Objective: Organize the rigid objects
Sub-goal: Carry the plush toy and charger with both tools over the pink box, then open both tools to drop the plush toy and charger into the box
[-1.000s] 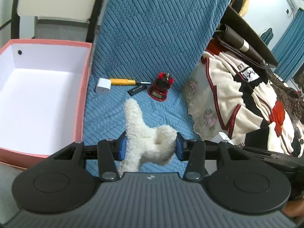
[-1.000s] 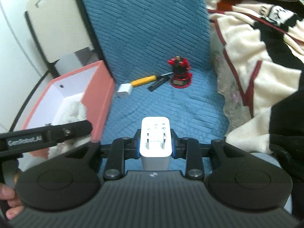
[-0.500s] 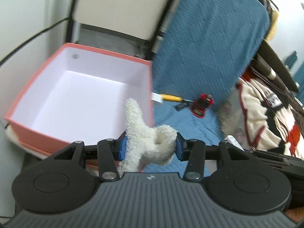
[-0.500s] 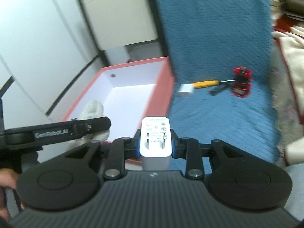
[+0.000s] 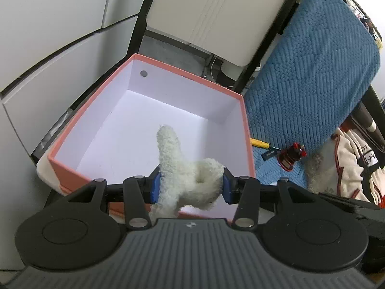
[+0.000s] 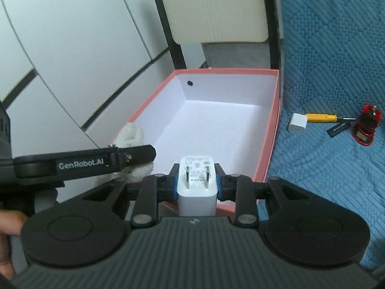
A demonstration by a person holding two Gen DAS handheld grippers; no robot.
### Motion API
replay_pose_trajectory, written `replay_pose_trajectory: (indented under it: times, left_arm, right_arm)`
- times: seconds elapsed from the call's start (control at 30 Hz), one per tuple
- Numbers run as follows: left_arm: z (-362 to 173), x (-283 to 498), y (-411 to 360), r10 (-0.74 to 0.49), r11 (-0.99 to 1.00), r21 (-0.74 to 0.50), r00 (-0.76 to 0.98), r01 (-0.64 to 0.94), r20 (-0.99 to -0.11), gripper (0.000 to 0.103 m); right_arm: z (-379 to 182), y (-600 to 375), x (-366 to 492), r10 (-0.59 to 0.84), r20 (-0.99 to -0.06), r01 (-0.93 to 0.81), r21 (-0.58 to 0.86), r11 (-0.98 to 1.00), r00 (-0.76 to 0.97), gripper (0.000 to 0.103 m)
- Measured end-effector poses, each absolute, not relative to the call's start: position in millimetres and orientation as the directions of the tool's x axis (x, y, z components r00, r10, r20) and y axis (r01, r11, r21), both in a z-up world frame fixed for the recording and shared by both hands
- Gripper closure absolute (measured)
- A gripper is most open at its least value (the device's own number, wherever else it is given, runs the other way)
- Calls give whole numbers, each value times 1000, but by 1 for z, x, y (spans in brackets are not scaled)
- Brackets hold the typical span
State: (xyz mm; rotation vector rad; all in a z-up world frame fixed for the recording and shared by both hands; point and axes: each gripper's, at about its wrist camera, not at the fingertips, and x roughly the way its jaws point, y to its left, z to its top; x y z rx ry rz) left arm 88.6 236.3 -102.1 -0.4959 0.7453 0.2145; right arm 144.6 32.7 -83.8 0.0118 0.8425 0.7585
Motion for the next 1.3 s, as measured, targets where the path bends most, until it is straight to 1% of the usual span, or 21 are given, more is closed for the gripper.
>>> replay_pose_trajectory:
  times: [0.27, 0.57, 0.8, 0.9, 1.07, 1.3]
  left_arm:
    - [-131, 135, 276, -30, 867, -358, 682, -346, -731, 50]
    - [-172, 179, 298, -93, 876, -362, 623, -320, -777, 50]
    - [-190, 191, 306, -113, 873, -368, 602, -320, -791, 50]
    - [-193, 193, 309, -106, 869, -366, 596, -334, -796, 48]
    - [-189, 185, 310, -100, 858, -374, 600, -352, -794, 37]
    - [-169, 169, 301, -65, 871, -345, 613, -350, -787, 36]
  right_arm:
    - [-112, 76, 174, 561, -722, -575, 276, 770, 406, 71]
    - [-152, 107, 207, 483, -787, -522, 246, 817, 384, 71]
    - [-167, 112, 218, 455, -796, -491, 234, 839, 399, 71]
    - [-166, 112, 221, 450, -794, -484, 230, 845, 409, 71]
    - [-162, 112, 220, 460, -789, -492, 235, 838, 407, 71]
    - [-146, 105, 209, 487, -767, -504, 251, 827, 418, 70]
